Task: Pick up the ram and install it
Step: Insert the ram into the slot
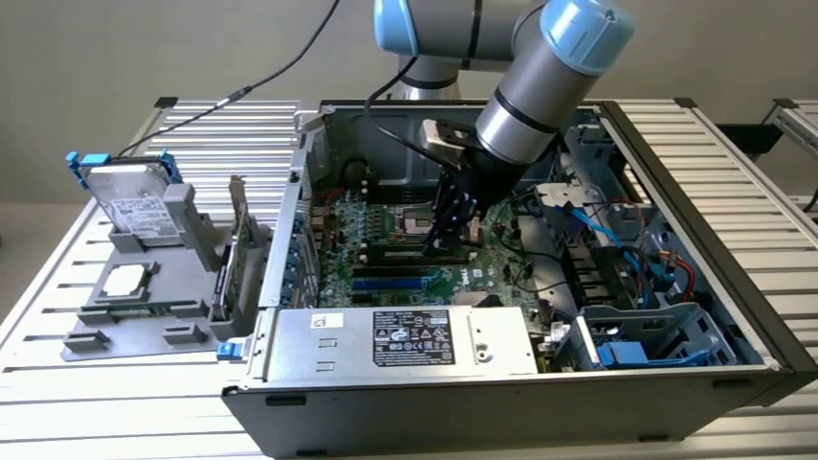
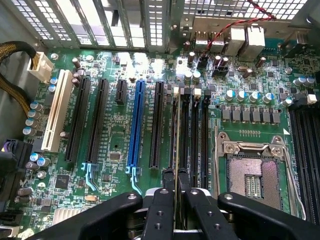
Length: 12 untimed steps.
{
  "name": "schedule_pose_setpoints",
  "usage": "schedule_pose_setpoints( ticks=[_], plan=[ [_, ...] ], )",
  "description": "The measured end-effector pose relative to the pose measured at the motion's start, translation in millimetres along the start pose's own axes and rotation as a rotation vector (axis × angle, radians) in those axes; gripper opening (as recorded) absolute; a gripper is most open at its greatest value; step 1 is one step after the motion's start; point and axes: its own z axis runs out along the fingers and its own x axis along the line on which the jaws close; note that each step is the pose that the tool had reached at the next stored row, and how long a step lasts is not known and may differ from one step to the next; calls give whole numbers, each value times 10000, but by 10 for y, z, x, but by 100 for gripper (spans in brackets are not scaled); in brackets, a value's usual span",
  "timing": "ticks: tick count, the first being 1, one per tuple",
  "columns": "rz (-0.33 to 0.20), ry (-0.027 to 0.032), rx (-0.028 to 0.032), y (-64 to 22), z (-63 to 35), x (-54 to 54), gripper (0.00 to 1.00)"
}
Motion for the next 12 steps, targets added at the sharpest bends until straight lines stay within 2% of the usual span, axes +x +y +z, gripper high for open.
schedule_pose_setpoints(
  ticks=[1,4,5,7,9,10,12],
  plan=[
    [0,-3,1,1,1,0,16],
    [-3,-1,1,4,3,0,34],
    [-10,0,1,7,4,-1,34],
    [-22,6,1,27,9,-2,45],
    [-39,14,1,59,11,-4,45],
    [-47,16,1,74,9,-5,52],
    [-56,22,5,102,-8,-9,52]
  ],
)
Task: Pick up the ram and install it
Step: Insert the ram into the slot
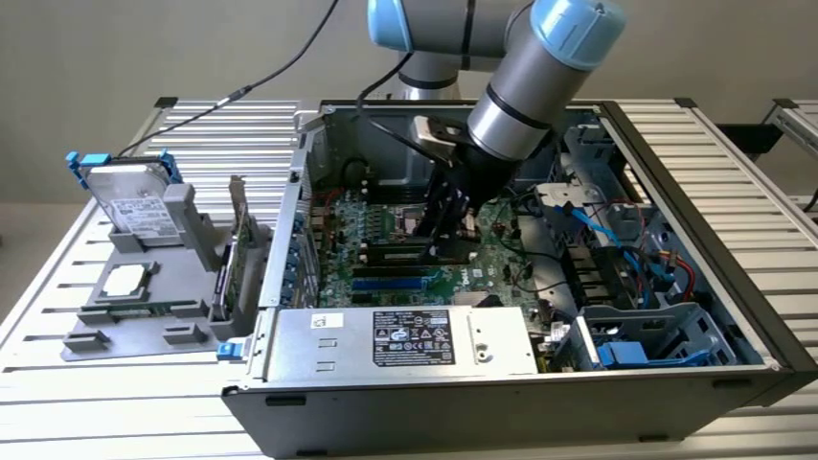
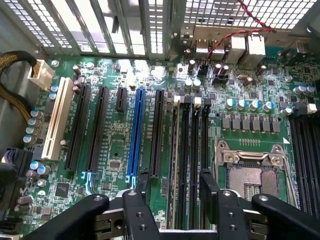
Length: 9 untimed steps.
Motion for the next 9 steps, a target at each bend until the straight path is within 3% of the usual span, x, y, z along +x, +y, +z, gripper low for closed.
schedule_pose_setpoints(
  ticks=[2,3,4,6,7,9],
  plan=[
    [-1,1,51,27,-11,-7,52],
    [1,4,136,42,-11,-11,52],
    [6,18,377,65,-8,-21,52],
    [14,34,712,82,-2,-33,52],
    [18,41,847,91,-1,-41,52],
    [22,51,1057,134,-11,-70,52]
  ],
)
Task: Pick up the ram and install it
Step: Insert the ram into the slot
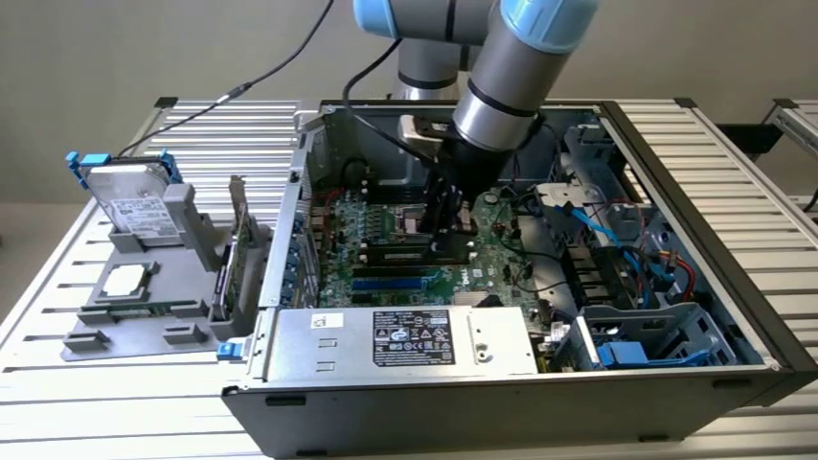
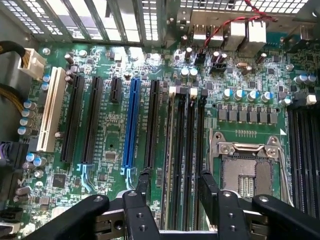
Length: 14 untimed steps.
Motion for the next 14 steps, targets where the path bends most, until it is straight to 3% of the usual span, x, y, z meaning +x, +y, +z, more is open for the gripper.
schedule_pose_setpoints(
  ticks=[4,6,7,12,14],
  plan=[
    [3,7,110,84,-49,-25,52],
    [5,11,225,118,-66,-32,52],
    [6,15,319,128,-71,-35,52],
    [26,43,907,154,-97,-53,52],
    [38,52,1080,166,-115,-61,52]
  ],
)
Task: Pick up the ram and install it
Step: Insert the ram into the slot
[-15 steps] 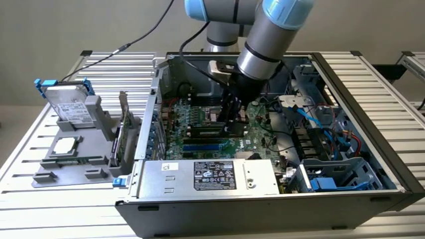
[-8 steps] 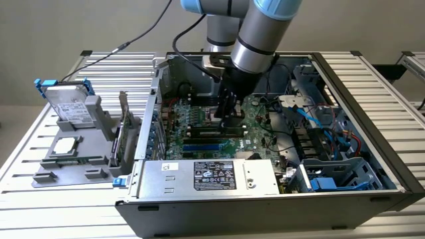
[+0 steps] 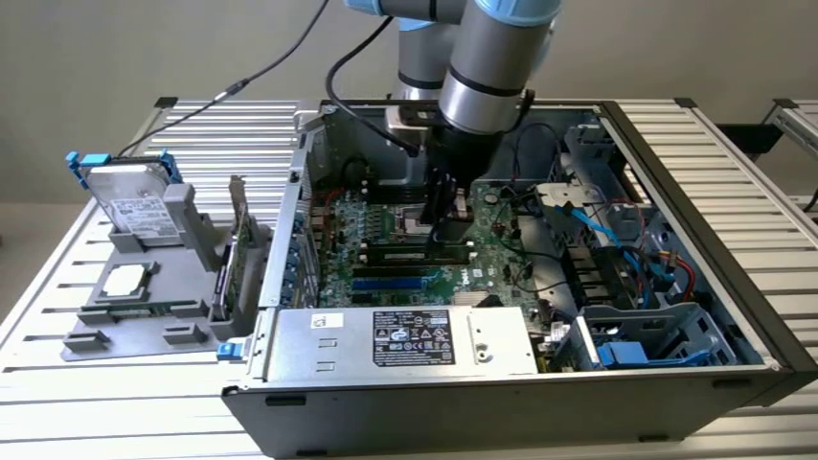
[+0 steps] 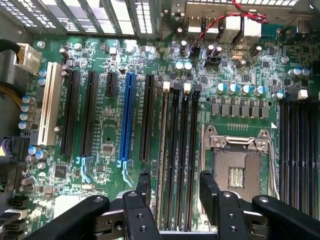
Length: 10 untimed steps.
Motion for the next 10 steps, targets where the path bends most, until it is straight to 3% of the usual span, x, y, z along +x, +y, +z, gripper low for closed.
schedule_pose_setpoints(
  ticks=[2,6,10],
  plan=[
    [3,2,106,22,-28,-4,52],
    [7,7,204,101,-73,-6,52],
    [10,13,353,191,-78,-8,52]
  ],
)
